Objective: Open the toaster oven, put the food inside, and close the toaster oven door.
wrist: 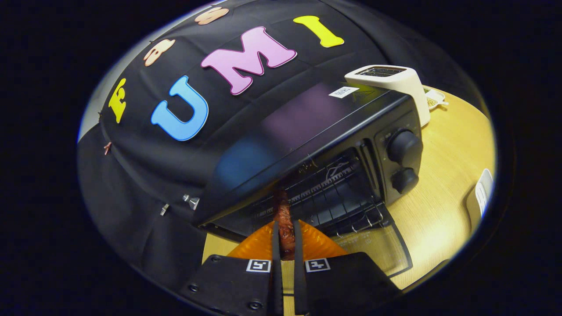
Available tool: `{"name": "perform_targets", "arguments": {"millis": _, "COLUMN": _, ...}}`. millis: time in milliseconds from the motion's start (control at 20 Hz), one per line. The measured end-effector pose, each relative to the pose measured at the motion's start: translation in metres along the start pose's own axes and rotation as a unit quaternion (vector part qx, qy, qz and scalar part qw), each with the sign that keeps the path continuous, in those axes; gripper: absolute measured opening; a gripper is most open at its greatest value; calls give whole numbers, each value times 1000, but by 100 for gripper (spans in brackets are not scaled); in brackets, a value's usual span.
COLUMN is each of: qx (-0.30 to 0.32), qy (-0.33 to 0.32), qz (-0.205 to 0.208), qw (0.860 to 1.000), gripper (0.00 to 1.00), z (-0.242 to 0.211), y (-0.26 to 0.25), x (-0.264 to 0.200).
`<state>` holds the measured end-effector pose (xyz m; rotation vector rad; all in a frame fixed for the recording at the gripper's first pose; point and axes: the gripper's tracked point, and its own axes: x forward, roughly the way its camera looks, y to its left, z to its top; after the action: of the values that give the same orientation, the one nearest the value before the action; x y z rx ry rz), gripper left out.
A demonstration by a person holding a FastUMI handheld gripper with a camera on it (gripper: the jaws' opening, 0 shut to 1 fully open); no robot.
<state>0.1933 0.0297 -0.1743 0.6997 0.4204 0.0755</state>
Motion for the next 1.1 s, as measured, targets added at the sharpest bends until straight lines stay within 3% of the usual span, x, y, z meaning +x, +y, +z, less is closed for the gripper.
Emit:
{"name": "perform_targets", "arguments": {"millis": 300, "qx": -27, "qy": -17, "qz": -33, "qw": 999, "gripper": 14, "z": 2, "y": -19, "x": 27}}
{"name": "perform_targets", "arguments": {"millis": 450, "qx": -61, "qy": -37, "qz": -40, "qw": 997, "gripper": 20, "z": 13, "y": -18, "x": 25}}
{"name": "perform_targets", "arguments": {"millis": 600, "qx": -97, "qy": -29, "qz": -21, "qw": 995, "gripper": 48, "z": 5, "y": -7, "x": 19}}
{"name": "perform_targets", "arguments": {"millis": 800, "qx": -161, "qy": -9, "qz": -13, "qw": 987, "gripper": 98, "z": -16, "y": -3, "x": -3}}
{"name": "perform_targets", "arguments": {"millis": 1100, "qx": -235, "qy": 30, "qz": -43, "qw": 970, "gripper": 99, "z": -40, "y": -18, "x": -48}}
